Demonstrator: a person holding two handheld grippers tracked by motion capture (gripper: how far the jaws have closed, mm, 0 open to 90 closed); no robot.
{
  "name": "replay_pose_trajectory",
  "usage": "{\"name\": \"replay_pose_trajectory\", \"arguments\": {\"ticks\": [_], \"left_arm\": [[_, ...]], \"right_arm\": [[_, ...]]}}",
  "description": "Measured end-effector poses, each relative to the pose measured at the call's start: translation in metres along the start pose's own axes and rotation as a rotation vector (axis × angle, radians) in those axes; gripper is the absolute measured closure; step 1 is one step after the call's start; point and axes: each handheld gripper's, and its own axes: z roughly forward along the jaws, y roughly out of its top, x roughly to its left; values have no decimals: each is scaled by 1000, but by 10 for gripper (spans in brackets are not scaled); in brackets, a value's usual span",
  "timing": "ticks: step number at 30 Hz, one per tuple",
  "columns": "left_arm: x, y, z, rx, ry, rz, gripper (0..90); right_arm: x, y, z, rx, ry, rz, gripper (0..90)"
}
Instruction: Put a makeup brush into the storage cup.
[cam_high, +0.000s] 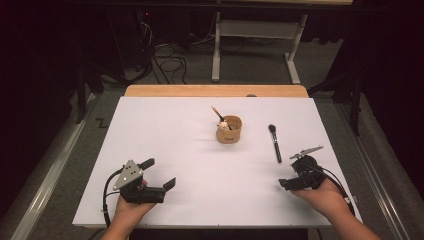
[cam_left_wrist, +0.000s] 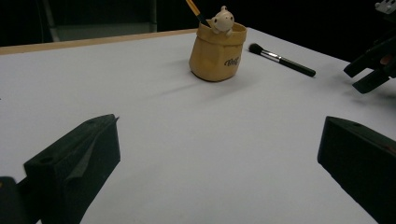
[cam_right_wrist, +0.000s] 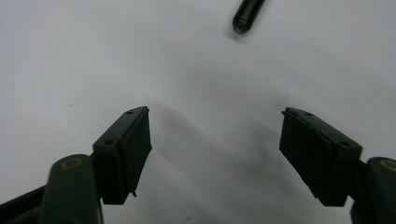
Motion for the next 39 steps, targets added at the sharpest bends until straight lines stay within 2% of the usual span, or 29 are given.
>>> {"name": "replay_pose_trajectory", "arguments": {"ticks": [14, 16, 21, 23, 33, 39], "left_arm": [[2, 1, -3, -20, -3, -12, 2], [2, 1, -3, -19, -3, -13, 2], [2, 1, -4, -18, -3, -8, 3], [2, 1, -4, -15, -5, -8, 2], [2, 1, -3, -15, -6, -6, 2], [2, 1, -4, -19, -3, -5, 3]], "right_arm": [[-11, 33, 3, 20, -25, 53, 414], [-12, 37, 5, 22, -32, 42, 428], [-18, 47, 12, 25, -40, 81, 445], [-20, 50, 15, 25, -23, 88, 465], [-27, 64, 22, 23, -24, 114, 516], [-27, 72, 25, 35, -25, 130, 556]]}}
